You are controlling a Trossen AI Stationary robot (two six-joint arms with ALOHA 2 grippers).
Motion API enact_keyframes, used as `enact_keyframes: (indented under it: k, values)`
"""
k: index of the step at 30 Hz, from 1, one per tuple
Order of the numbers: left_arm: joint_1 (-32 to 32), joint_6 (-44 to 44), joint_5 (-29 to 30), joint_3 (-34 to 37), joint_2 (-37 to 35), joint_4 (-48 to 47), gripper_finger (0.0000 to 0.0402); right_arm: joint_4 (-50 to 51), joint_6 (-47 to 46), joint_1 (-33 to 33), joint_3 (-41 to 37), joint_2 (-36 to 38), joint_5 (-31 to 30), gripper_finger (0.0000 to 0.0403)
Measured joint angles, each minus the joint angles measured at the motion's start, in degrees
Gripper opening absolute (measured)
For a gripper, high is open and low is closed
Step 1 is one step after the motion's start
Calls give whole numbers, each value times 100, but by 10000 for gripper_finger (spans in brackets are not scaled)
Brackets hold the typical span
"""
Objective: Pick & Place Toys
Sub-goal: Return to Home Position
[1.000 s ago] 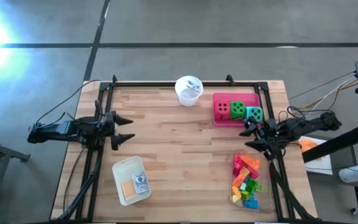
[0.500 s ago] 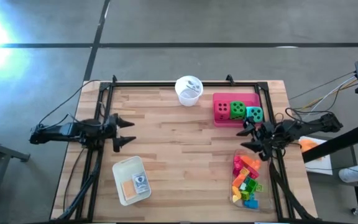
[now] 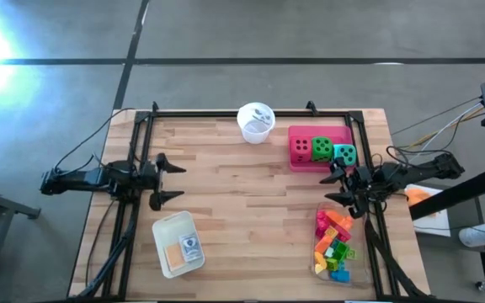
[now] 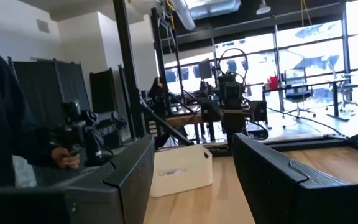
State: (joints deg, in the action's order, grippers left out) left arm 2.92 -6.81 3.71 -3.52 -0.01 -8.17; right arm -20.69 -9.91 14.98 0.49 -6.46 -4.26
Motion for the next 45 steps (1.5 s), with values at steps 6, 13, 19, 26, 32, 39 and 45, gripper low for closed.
enact_keyframes:
  k: [6, 13, 19, 26, 32, 39, 45]
  values:
    - [2, -94, -84, 24, 22, 75, 388, 83, 5, 0, 0, 0, -5, 209]
    - [2, -92, -82, 28, 24, 75, 388, 79, -1, 0, 2, 0, -18, 209]
    - [2, -92, -81, 28, 24, 73, 388, 79, -12, 0, 2, 0, -18, 209]
    - [2, -94, -79, 28, 24, 69, 388, 78, -5, 0, 2, 0, -17, 209]
    - [2, -96, -79, 28, 24, 68, 388, 77, -1, 0, 2, 0, -18, 209]
    - [2, -107, -79, 30, 24, 67, 388, 77, 2, 0, 2, 0, -16, 209]
    - [2, -105, -79, 32, 26, 64, 388, 77, 1, 0, 2, 0, -16, 209]
